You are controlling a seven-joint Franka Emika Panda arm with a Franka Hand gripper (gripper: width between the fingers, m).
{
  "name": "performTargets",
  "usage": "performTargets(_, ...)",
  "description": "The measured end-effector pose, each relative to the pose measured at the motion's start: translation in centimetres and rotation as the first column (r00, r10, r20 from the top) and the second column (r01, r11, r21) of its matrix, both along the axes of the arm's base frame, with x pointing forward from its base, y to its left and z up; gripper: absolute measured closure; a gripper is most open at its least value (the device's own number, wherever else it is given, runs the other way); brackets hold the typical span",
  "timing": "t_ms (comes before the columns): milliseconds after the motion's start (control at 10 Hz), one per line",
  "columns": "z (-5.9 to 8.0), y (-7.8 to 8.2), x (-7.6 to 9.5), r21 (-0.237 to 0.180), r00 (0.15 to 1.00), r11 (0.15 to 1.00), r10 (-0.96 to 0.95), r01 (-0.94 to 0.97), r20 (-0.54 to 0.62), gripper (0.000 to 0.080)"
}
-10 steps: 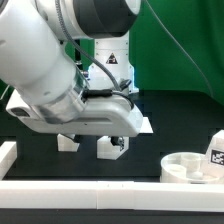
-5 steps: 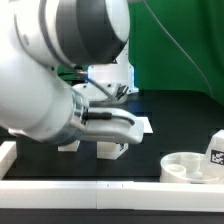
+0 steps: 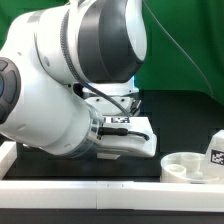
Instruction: Assemble stool
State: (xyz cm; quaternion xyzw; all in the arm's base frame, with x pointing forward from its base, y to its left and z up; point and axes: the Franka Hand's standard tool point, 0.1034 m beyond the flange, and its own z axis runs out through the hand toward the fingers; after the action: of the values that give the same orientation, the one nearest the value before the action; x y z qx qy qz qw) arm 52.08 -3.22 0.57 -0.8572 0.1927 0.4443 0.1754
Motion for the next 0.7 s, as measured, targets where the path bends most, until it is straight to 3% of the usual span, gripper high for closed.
performTargets(400, -0.44, 0.49, -0.64, -0.012, 1.000, 1.000, -0.001, 0.001, 0.007, 0.0150)
performTargets(600, -0.44, 0.47, -0.61, -0.012, 1.000, 1.000, -0.002, 0.002, 0.008, 0.0408)
performTargets(700, -0.44, 0.44, -0.60, -0.012, 1.000, 1.000, -0.002, 0.002, 0.009, 0.0471)
